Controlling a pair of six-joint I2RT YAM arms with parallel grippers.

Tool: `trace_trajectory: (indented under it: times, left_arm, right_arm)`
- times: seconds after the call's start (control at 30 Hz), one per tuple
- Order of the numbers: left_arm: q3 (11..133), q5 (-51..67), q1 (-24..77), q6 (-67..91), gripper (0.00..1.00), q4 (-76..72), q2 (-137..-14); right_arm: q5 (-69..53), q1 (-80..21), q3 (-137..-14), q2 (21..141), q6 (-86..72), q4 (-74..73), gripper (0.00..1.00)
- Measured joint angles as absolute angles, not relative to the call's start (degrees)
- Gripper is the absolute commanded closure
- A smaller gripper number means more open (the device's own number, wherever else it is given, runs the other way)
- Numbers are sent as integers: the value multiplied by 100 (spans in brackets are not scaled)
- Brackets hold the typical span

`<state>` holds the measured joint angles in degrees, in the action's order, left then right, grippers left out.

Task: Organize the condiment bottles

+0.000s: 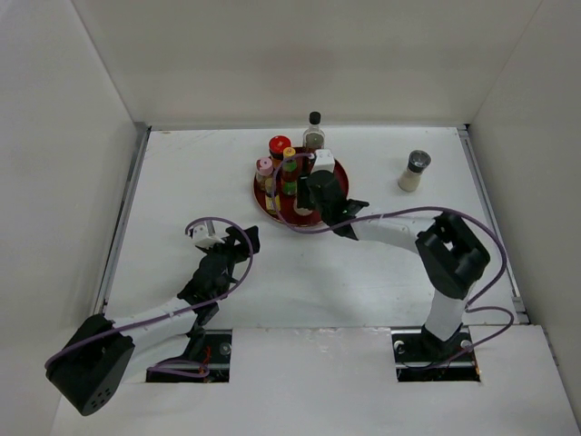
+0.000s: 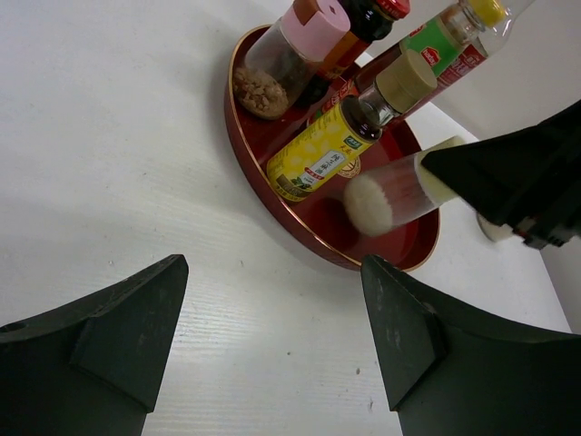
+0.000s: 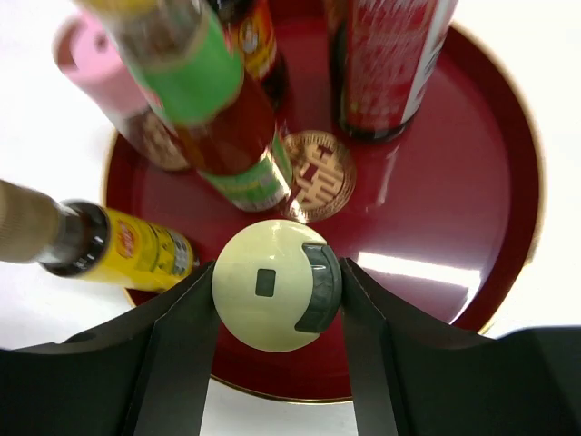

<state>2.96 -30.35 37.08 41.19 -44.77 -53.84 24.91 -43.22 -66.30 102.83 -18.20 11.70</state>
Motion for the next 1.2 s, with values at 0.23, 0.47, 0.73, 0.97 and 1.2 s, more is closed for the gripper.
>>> trace_trajectory:
  times: [0.23,0.47,0.73,0.97,1.2]
  left_arm:
    - [296,-3030,3710,4119,24,-4480,-5384]
    - [296,-3022,3710,4119,24,-4480,-5384]
    - [296,-3011,3732,4121,24,-4480,-5389]
    - [296,-2991,3782,4132,24,-4484,-5502]
    - [296,-2974,3782,4134,24,-4486,-5524]
  right_arm:
    - [2609,-4512,-6705,10536,-1815,1116,18]
    - [2606,-4499,-6399,9983,-1802,1096,6]
    - [2792,-2897,-5627,8462,-1778,1214,0]
    - [3437,-993,-6128,8866,-1638,814,0]
    - [3035,-537,-6914,9937,-1551,281,0]
